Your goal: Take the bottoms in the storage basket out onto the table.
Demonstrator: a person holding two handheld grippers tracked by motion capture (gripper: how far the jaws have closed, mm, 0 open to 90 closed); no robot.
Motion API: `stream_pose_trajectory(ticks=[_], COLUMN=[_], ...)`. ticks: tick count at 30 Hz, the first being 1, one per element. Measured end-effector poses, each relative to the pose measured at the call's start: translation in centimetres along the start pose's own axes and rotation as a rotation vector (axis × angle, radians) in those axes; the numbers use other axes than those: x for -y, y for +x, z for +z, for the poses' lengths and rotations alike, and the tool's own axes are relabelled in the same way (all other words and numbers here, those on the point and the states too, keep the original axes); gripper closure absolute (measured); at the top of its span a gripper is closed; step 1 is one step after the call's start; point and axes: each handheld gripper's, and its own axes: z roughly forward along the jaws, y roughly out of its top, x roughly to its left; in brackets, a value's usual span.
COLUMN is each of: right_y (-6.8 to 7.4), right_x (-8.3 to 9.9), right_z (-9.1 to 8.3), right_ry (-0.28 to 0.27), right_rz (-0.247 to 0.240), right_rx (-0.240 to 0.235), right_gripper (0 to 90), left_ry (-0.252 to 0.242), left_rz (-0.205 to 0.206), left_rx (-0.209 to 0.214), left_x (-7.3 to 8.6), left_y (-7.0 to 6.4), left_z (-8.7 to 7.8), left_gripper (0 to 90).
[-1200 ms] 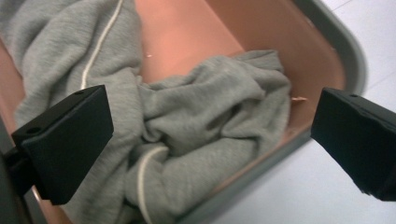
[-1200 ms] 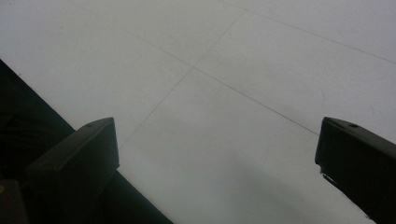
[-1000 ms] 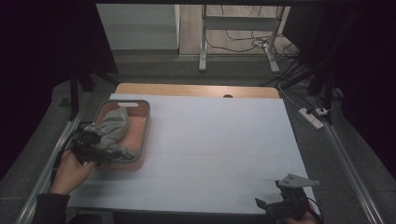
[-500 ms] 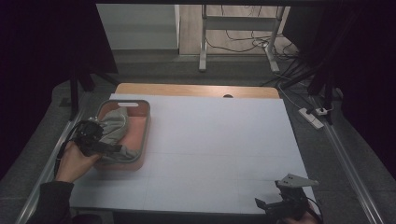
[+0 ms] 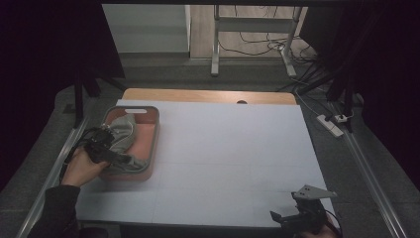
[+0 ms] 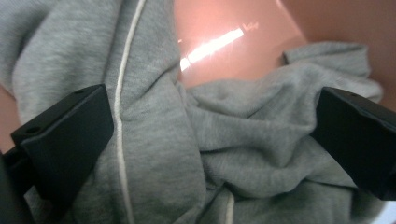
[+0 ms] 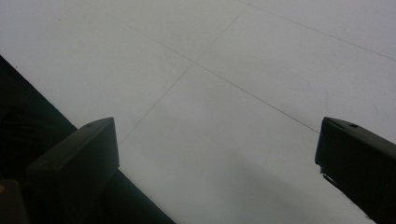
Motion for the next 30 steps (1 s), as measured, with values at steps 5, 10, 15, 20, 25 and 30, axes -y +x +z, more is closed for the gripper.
stream_pose_trajectory(ticks=[5, 10, 15, 20, 25, 30], right_y=[0.0, 0.1, 0.1, 0.2, 0.2, 0.2], right_x=[0.0, 0.0, 0.0, 0.0, 0.0, 0.0], right_z=[0.0, 0.1, 0.1, 0.1, 0.1, 0.1], right_ry=[0.000, 0.005, 0.005, 0.007, 0.009, 0.012], right_rz=[-0.004, -0.011, -0.014, -0.018, -0.019, -0.019], right_rx=[0.001, 0.004, 0.004, 0.007, 0.007, 0.008], right_gripper=[0.0, 0.0, 0.0, 0.0, 0.0, 0.0], left_ry=[0.037, 0.115, 0.134, 0.110, 0.101, 0.084], left_rz=[0.025, 0.040, 0.046, 0.019, -0.048, -0.090], left_rx=[-0.014, -0.051, -0.089, -0.098, -0.084, -0.073], left_x=[0.0, -0.5, -0.5, -0.2, -0.2, -0.1], left_y=[-0.3, -0.4, -0.8, -0.5, -0.1, 0.1], left_z=[0.3, 1.0, 1.2, 1.0, 0.9, 0.7], left_gripper=[1.4, 8.4, 18.8, 41.0, 59.7, 64.1])
